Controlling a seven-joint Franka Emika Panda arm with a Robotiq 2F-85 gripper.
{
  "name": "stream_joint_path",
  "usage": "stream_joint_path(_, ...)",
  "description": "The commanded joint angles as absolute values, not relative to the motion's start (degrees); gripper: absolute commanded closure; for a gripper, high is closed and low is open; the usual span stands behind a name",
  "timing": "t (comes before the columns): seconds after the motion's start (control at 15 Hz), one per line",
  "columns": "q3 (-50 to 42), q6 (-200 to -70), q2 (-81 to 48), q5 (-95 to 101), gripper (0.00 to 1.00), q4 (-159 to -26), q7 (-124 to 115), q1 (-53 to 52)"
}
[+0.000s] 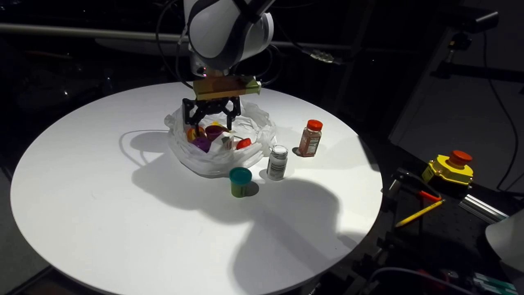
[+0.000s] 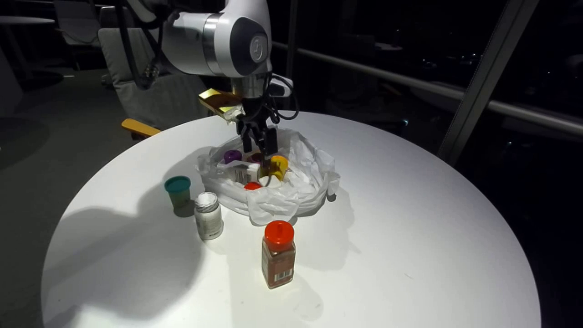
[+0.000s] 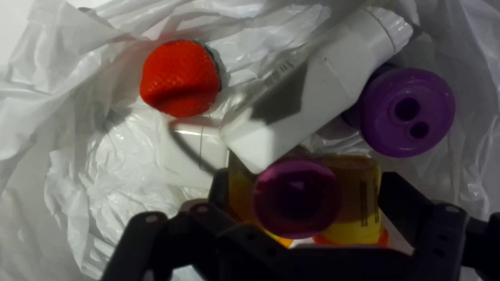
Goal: Remove all the objects from the white plastic bag and put them on the table
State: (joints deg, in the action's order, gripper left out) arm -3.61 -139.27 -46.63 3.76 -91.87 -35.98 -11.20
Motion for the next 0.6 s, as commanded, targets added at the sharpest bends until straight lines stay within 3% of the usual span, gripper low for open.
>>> stream_joint_path(0.0,-4.1,-137.9,-47.7,2.8,0.27,-89.9,-33.4,-11.1)
stream_joint_path(0.13,-4.3,-137.9,-47.6,2.8,0.37,-90.1,-32.8,-11.3)
stream_joint_path(0.4,-4.3,-138.0,-47.0,2.7,0.7,-90.7,-32.4,-11.6)
stream_joint_path(0.53,-5.0,-138.0,-45.9,3.4,0.72,-91.4,-33.4,-12.4)
